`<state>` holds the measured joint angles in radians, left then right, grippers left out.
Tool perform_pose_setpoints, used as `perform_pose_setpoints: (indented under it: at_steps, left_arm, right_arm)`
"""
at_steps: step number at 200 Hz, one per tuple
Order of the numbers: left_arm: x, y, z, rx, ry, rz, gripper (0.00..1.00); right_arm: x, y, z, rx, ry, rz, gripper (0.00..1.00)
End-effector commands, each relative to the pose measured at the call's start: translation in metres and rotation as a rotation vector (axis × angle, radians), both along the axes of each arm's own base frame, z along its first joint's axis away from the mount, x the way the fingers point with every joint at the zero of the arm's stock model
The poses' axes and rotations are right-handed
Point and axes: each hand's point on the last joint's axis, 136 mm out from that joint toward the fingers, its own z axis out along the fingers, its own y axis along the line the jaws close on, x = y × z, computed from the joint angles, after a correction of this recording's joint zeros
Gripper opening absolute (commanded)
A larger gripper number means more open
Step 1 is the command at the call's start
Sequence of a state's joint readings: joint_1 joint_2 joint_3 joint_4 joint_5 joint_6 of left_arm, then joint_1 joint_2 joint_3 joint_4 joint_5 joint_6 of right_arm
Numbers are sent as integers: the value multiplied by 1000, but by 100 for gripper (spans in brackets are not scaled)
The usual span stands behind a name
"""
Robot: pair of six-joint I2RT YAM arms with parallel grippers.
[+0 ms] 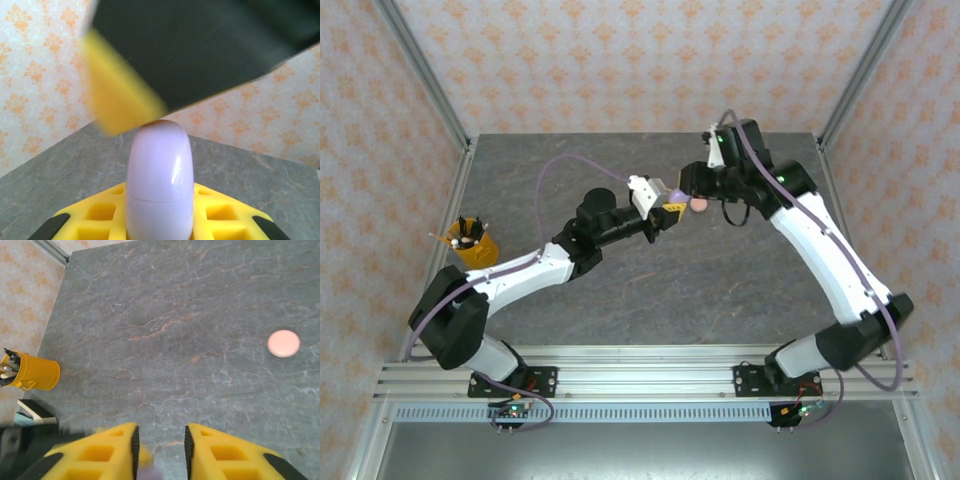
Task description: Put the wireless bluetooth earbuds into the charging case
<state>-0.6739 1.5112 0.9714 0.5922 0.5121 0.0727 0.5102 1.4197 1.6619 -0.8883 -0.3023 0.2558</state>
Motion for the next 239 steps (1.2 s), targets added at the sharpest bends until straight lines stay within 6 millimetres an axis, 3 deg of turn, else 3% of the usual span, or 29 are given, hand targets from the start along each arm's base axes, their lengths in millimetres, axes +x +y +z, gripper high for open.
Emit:
perform_pose_setpoints:
  at_steps: [1, 31, 66, 104, 111, 153, 194, 212, 239]
  left_arm:
    - [25, 11, 20, -75, -8, 91, 0]
    - [44, 14, -23, -45, 145, 137, 0]
    - [72, 21, -89, -27, 467, 225, 0]
    - [90, 18, -156, 41, 843, 292, 0]
    - [91, 15, -178, 77, 918, 299, 0]
    - [95, 9, -225, 138, 1126, 336, 8]
    - [95, 24, -260, 163, 1271, 411, 12]
    - [93, 31, -269, 172, 1304, 431, 23]
    - [87, 44, -272, 212, 1321, 470, 63]
  right_arm:
    - [0, -30, -11, -30, 2, -167, 38]
    - [15, -68, -48, -16, 81, -344, 42]
    - [21, -86, -96, 14, 161, -441, 43]
    - [17, -108, -140, -12, 224, -543, 43]
    - [15, -112, -146, -16, 232, -559, 43]
    - [5, -131, -162, -17, 249, -626, 46]
    - [-2, -140, -161, -39, 243, -646, 49]
    - [-3, -143, -160, -47, 240, -652, 55]
    - [-5, -147, -156, -61, 233, -657, 73]
